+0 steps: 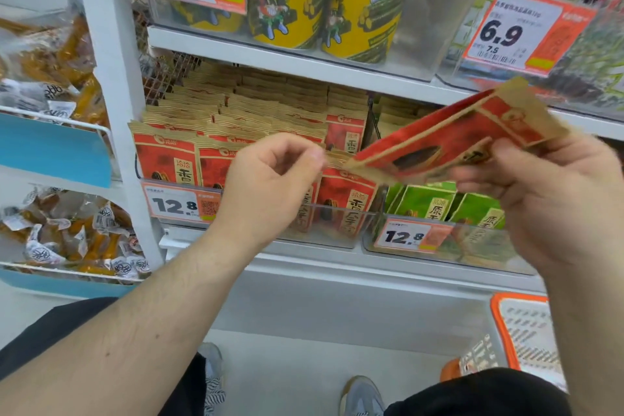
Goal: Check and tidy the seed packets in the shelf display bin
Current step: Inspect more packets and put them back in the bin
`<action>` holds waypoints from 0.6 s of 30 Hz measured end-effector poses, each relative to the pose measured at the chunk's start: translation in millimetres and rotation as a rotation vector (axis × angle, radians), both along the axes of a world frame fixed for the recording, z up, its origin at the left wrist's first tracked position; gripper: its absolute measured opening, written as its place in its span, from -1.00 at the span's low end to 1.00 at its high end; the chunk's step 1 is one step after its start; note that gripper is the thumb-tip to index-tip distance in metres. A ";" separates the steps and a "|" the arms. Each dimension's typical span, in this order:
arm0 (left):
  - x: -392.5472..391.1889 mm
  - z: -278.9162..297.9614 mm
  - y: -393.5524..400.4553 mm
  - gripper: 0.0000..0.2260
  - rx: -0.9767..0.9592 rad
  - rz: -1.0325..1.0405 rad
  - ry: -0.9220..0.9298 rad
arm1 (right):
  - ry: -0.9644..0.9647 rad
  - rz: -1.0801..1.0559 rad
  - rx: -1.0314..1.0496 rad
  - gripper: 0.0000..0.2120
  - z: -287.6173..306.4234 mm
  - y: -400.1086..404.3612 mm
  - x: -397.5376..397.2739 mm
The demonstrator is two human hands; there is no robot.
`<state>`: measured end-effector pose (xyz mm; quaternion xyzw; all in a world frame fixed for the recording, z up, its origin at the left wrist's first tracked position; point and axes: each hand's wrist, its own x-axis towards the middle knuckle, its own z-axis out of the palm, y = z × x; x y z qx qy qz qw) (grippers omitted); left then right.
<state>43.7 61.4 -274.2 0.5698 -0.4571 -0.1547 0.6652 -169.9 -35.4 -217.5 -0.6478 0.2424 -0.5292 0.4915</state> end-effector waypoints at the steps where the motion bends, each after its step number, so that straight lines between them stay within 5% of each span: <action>1: 2.6 -0.5 -1.5 -0.86 -0.002 0.045 0.001 | -0.016 -0.011 -0.029 -0.84 5.7 -1.8 1.8; 9: 7.0 -4.5 -5.0 -0.85 0.030 0.095 -0.102 | 0.149 -0.116 -0.155 -0.69 -1.0 -26.3 47.5; 18: 7.0 -3.6 -8.7 -0.87 0.075 0.062 -0.107 | 0.474 -0.207 -0.182 -0.79 -14.6 -49.0 81.7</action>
